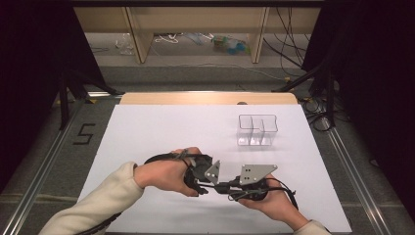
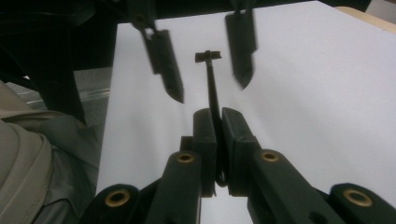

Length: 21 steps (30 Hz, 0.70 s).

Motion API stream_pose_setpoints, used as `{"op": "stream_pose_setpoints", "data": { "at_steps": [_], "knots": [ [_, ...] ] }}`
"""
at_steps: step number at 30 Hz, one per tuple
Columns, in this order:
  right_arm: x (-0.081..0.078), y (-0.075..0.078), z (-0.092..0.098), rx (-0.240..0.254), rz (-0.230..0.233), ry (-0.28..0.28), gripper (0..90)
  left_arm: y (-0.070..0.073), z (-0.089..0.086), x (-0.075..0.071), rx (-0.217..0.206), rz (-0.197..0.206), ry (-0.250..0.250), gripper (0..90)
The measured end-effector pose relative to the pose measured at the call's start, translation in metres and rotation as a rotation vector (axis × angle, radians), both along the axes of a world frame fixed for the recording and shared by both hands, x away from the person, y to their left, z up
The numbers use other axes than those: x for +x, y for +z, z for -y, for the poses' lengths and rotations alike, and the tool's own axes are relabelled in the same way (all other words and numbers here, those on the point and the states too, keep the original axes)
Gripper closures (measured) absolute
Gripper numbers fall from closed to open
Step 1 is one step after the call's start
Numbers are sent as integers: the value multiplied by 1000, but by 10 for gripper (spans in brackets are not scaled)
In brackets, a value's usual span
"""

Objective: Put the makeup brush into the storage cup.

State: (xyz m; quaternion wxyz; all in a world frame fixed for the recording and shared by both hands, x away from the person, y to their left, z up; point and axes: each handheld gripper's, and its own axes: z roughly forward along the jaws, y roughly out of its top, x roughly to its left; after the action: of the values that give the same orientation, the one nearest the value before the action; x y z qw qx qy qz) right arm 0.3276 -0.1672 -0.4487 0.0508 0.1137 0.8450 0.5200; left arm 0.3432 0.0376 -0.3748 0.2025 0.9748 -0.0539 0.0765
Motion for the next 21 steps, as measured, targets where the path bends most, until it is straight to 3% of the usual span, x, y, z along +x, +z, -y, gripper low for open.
{"op": "stream_pose_setpoints", "data": {
  "at_steps": [2,7,11,18,21],
  "knots": [
    [1,1,2,-1,2,-3,856,1,-8,-1,-38,34,12,457],
    [2,2,6,0,13,-23,856,-1,-29,-3,-120,69,50,292],
    [3,3,8,3,12,-34,855,-5,-45,-4,-148,83,68,247],
    [4,3,9,12,23,-46,856,-11,-67,-7,-231,71,101,218],
    [4,3,10,11,21,-46,855,-13,-74,-8,-244,72,109,213]
  ]
}}
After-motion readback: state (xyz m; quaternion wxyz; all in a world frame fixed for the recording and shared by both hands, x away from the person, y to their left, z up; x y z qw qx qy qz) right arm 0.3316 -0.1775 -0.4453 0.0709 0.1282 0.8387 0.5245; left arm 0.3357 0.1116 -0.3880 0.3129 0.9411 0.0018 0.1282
